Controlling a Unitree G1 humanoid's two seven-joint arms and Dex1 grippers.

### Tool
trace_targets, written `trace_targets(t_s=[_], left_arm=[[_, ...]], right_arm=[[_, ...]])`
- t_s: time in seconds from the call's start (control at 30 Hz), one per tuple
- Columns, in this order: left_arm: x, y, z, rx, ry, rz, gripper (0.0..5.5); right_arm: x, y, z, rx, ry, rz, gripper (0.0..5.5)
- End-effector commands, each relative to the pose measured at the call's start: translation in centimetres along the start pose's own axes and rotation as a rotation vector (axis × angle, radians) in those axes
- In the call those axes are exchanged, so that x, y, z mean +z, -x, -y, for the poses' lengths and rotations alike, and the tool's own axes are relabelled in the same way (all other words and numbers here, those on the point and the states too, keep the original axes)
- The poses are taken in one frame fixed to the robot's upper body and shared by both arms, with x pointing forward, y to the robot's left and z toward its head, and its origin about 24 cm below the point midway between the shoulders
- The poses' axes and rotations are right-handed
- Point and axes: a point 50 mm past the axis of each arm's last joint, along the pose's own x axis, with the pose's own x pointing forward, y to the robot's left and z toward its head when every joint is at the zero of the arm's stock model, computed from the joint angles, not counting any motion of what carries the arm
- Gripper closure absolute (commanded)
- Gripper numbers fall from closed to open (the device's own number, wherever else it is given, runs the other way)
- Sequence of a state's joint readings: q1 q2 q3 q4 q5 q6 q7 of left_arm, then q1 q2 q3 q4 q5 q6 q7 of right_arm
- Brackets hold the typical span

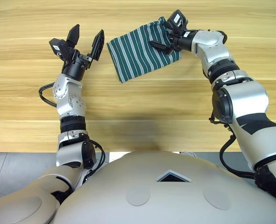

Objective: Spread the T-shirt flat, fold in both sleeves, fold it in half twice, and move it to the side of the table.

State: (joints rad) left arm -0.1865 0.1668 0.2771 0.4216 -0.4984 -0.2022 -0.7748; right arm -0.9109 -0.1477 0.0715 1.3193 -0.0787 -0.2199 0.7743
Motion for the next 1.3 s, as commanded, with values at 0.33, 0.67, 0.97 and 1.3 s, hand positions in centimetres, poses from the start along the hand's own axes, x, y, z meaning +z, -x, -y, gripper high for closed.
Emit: trace_targets(t_s=[0.33,0.67,0.97,1.3], left_arm=[[0.4,0.2,-0.1,0.003,-0.01,0.016,0.1],[0.7,0.7,-0.2,0.018,-0.008,0.031,0.1],[0.8,0.6,-0.2,0.032,-0.011,0.056,0.1],[1.4,2.0,-0.5,0.074,-0.033,0.09,0.1]], right_arm=[[1.5,-1.8,-2.6,0.16,0.161,0.043,0.89],[-4.6,-2.4,-4.4,0.005,0.041,-0.309,0.89],[-7.4,3.0,1.0,-0.401,-0.164,-0.275,0.89],[-17.2,13.1,1.5,-1.102,-0.609,-0.437,0.89]])
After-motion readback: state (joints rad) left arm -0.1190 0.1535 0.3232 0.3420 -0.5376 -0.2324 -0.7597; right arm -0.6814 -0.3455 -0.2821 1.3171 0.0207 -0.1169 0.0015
